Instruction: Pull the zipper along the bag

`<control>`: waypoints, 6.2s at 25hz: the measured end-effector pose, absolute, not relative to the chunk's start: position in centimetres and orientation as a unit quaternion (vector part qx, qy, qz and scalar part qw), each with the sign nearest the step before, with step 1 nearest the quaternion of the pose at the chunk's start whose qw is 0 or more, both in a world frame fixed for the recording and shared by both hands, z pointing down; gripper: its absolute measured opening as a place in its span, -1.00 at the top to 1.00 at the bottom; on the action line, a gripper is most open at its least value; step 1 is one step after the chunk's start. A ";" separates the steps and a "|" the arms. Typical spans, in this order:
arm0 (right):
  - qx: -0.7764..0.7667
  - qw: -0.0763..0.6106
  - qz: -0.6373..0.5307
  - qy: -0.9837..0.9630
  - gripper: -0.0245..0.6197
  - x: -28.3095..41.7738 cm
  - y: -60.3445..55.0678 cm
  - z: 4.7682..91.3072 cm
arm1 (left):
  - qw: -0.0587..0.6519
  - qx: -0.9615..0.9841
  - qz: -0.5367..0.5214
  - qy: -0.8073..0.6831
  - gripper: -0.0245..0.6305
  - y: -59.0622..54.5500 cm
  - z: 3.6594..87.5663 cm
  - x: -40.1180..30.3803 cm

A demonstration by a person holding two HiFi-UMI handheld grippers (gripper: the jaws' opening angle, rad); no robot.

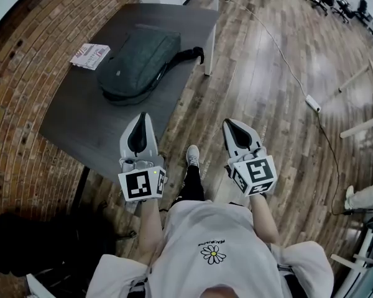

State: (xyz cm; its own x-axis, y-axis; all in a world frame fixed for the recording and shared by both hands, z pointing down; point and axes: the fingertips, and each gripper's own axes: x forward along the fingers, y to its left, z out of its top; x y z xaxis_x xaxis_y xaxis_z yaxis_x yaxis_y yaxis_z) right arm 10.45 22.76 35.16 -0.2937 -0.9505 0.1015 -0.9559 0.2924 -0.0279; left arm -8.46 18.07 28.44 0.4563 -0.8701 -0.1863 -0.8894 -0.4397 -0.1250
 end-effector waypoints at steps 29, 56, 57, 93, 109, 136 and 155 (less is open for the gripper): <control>0.547 0.072 0.042 -0.833 0.92 7.1 -10.2 34.7 | 0.060 -0.834 0.022 0.548 0.93 -11.5 30.8 -9.8; 0.210 0.299 0.141 -0.920 0.45 1.5 -16.9 52.5 | -0.002 -0.854 -0.247 0.459 0.93 -19.7 42.6 -9.1; 0.201 0.310 0.151 -0.917 0.46 1.4 -16.9 53.5 | -0.005 -0.856 -0.259 0.448 0.93 -19.8 43.2 -9.1; 0.192 0.307 0.225 -0.905 0.87 0.2 -15.6 54.9 | -0.061 -0.872 -0.322 0.364 0.93 -20.5 47.8 -8.5; 0.216 0.386 0.125 -0.888 0.90 -0.3 -15.2 55.9 | -0.068 -0.871 -0.327 0.360 0.93 -20.5 48.3 -8.4; 0.086 0.427 0.072 -0.897 0.90 -8.8 -4.4 56.2 | -0.002 -0.854 -0.353 0.382 0.93 -17.2 43.9 -15.8; 0.297 0.485 0.049 -0.821 0.90 10.8 -17.6 56.3 | 0.002 -0.878 -0.430 0.212 0.93 -14.7 51.4 -4.2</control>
State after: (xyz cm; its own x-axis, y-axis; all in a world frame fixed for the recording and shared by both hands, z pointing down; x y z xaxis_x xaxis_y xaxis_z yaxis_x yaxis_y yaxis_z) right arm 10.77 -17.62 56.26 -0.3529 -0.4395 0.8260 -0.5356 0.8188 0.2069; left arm -4.25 -14.66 51.36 0.5406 -0.3747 0.7532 -0.3706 -0.9099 -0.1866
